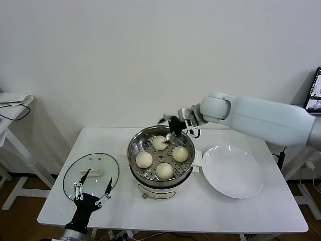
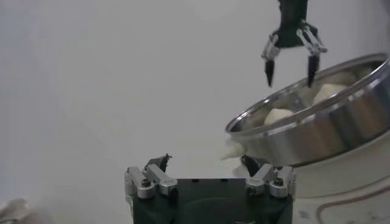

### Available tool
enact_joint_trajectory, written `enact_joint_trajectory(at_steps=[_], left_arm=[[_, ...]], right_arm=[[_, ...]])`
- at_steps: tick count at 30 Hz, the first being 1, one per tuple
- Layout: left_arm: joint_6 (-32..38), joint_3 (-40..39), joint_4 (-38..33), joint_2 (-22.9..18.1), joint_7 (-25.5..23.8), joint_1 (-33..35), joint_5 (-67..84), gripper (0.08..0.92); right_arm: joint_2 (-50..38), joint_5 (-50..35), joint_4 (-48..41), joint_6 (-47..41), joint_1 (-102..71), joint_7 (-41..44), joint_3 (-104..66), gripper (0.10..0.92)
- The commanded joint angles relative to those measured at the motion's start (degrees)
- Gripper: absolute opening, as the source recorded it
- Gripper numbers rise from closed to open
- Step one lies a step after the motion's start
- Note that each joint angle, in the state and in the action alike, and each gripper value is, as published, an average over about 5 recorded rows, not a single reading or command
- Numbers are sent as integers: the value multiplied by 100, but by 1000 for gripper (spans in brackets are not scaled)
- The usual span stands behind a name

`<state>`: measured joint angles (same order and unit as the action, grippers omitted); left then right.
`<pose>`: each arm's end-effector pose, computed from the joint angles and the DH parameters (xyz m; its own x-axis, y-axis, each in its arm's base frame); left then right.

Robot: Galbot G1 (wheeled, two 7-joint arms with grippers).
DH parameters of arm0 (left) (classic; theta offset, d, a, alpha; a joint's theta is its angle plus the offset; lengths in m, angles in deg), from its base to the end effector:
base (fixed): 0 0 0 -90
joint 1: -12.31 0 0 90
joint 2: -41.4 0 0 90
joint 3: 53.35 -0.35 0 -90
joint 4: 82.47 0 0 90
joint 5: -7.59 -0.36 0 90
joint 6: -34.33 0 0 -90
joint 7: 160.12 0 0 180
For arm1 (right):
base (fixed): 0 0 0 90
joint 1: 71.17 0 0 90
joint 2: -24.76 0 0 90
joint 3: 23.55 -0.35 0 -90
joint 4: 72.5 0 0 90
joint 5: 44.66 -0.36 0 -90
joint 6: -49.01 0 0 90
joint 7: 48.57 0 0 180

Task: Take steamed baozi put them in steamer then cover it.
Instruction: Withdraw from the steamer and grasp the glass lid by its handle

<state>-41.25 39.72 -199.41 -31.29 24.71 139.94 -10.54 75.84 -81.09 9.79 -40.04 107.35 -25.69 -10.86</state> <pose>0.1480 0.0720 -0.3329 -0.9851 0.1590 -0.0652 0.0983 0.8326 0.5451 0.5263 0.0206 -0.0920 -0.4331 -0.7395 0.5154 -0.7695 0.0056 -0.6386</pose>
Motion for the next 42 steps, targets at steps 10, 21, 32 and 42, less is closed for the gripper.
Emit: enact_joint_trajectory(at_steps=[10, 21, 32, 42], left_arm=[[-353, 280, 756, 144, 648, -740, -2206, 823], [-843, 311, 1749, 437, 422, -1051, -4690, 823], [-921, 266, 2372, 325, 794, -1479, -5532, 823], [-917, 258, 2958, 233, 757, -2092, -5639, 823]], right_arm=[[-627, 627, 477, 1597, -7640, -4396, -8049, 823], [716, 1047, 810, 1853, -9846, -3805, -9690, 823], [1151, 1364, 860, 1862, -10045, -3743, -9683, 823], [1126, 1405, 750, 1855, -9992, -3741, -9621, 823]])
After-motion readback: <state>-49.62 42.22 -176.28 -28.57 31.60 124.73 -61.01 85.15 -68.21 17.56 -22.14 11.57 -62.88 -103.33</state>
